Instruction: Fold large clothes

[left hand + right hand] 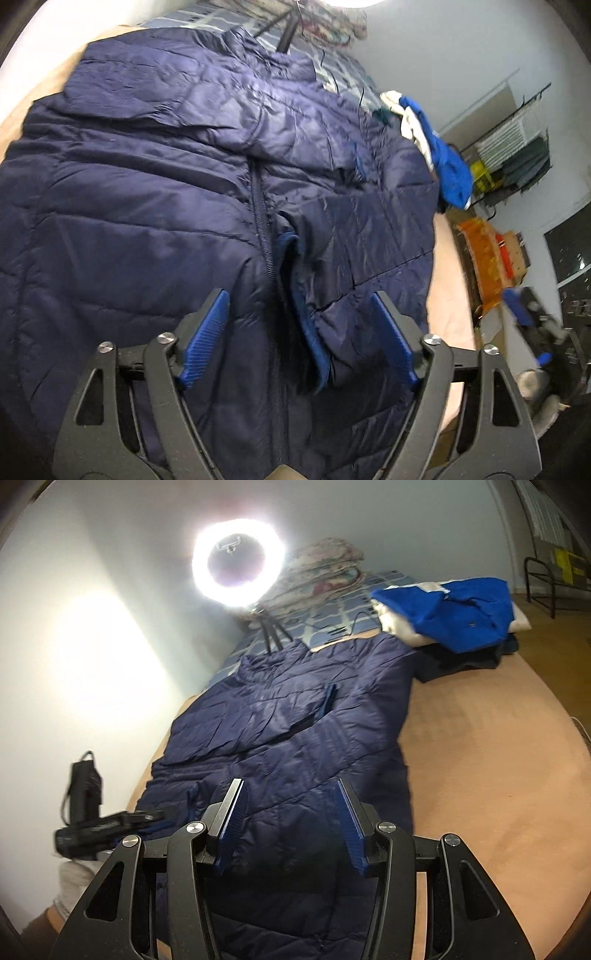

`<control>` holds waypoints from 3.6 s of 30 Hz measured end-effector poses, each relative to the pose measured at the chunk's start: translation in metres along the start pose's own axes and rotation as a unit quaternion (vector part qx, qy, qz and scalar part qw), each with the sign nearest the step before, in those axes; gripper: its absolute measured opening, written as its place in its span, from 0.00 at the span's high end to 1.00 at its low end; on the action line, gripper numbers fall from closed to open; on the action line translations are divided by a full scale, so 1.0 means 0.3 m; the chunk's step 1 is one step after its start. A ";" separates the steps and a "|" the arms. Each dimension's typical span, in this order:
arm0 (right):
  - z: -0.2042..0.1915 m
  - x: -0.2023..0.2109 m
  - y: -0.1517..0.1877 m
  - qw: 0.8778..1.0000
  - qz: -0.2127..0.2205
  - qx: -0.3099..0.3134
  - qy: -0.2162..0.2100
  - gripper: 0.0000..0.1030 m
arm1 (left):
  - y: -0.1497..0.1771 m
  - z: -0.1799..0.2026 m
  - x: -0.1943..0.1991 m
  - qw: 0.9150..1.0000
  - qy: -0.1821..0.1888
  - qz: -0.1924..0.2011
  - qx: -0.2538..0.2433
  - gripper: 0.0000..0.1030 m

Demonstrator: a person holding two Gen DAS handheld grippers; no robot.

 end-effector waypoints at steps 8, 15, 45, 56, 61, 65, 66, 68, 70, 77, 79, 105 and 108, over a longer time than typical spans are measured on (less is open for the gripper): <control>0.010 0.069 -0.061 0.998 0.028 -0.041 -0.037 0.54 | -0.032 0.013 -0.102 0.994 -0.084 0.030 -0.056 0.87; -0.025 0.136 -0.138 0.997 0.061 -0.032 -0.037 0.54 | -0.148 0.106 -0.030 0.982 -0.107 0.072 -0.141 0.97; -0.156 0.182 -0.137 1.000 0.019 -0.008 0.014 0.54 | -0.976 -0.311 -0.083 0.970 -0.145 0.185 -0.062 0.97; -0.166 0.151 -0.130 1.000 0.009 -0.011 0.008 0.54 | -1.020 -0.464 -0.177 0.971 -0.178 0.159 -0.013 0.97; -0.190 0.153 -0.130 1.000 0.007 -0.001 0.005 0.54 | -1.023 -0.487 -0.184 0.956 -0.235 0.170 -0.029 0.77; -0.210 0.158 -0.138 1.000 0.009 0.009 0.010 0.54 | -1.009 -0.482 -0.105 0.952 -0.238 0.189 -0.038 0.77; -0.216 0.162 -0.143 1.000 0.011 0.009 0.007 0.54 | -1.005 -0.475 -0.065 0.951 -0.235 0.197 -0.041 0.77; -0.229 0.169 -0.153 1.000 0.015 0.011 0.006 0.54 | -0.997 -0.457 0.022 0.949 -0.228 0.213 -0.049 0.77; -0.243 0.175 -0.161 1.000 0.020 0.017 0.010 0.54 | -0.984 -0.433 0.133 0.949 -0.212 0.228 -0.054 0.77; -0.251 0.192 -0.168 0.999 0.030 0.008 0.008 0.54 | -0.860 -0.347 0.496 0.945 -0.169 0.269 -0.078 0.49; -0.258 0.201 -0.171 0.999 0.034 0.014 0.010 0.54 | -0.789 -0.328 0.608 0.942 -0.161 0.279 -0.090 0.49; -0.253 0.341 -0.208 0.987 0.072 0.132 0.063 0.34 | 0.082 -0.711 0.916 0.980 -0.126 0.154 -0.007 0.33; -0.151 0.342 -0.126 0.985 0.036 0.153 0.074 0.34 | 0.141 -0.781 0.826 0.986 -0.120 0.118 0.020 0.33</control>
Point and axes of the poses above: each gripper's, at about its wrist camera, not at the fingertips, and x roughly against the way its jaws point, z to its right, y to its underside, the point moved 8 cm from there along -x, roughly the way its jaws point, and after that the axes turned 12 degrees about x, right-handed, at the moved point
